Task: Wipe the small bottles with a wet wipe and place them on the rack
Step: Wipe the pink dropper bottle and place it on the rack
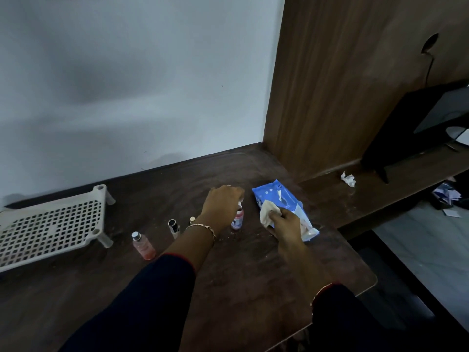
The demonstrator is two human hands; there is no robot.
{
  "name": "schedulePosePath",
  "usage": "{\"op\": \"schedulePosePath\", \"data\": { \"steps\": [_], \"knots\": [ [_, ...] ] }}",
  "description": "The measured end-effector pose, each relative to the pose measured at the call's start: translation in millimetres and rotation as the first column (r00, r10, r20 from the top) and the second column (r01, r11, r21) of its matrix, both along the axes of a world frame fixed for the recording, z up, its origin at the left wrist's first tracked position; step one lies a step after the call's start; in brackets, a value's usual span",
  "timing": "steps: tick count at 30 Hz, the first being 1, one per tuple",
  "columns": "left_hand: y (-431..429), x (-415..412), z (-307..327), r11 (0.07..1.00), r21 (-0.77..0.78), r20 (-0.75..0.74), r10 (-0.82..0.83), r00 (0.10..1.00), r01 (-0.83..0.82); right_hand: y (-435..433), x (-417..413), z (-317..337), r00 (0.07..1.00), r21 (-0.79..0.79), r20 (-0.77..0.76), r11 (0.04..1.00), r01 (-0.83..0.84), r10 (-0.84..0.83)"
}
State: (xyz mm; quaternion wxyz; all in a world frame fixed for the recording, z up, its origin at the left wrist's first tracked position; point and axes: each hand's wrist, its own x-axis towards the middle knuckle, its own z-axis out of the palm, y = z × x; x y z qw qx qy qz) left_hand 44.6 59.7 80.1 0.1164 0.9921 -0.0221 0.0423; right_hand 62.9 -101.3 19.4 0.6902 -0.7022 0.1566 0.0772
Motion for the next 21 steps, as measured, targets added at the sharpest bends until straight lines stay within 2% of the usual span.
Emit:
{"op": "schedulePosePath", "data": {
  "steps": [6,10,13,15,18,21],
  "knots": [
    [-4.3,-5.0,-1.6,0.997,-0.011,0.016,-0.077,0.997,0.077,-2.8,-13.3,1.5,0.999,-0.086,0.019,0.996,-0.033,0.035],
    [-3.4,-33.4,0.8,0.966,-0.26,0.115,0.023,0.993,0.008,-7.5,-24.0,6.8,0.996,-0.131,0.066,0.99,-0.046,0.055],
    [-2.0,-70.7,-6.2,0.868,-0.481,0.092,0.191,0.977,-0.124,-13.5,-34.6,10.0,0.981,-0.245,0.128,0.963,-0.109,0.144],
    [-0.8,-97.3,-17.2,0.763,-0.605,0.033,0.307,0.951,-0.226,-16.4,-42.7,13.0,0.949,-0.42,0.208,0.898,-0.133,0.238],
    [-3.1,-132.0,-37.7,0.647,-0.689,-0.012,0.441,0.897,-0.328,-14.9,-60.1,14.8,0.847,-0.678,0.348,0.732,-0.068,0.401],
    [-11.0,-157.4,-56.8,0.494,-0.791,-0.066,0.519,0.852,-0.362,-5.0,-83.7,8.7,0.755,-0.82,0.312,0.565,-0.092,0.576]
  ]
}}
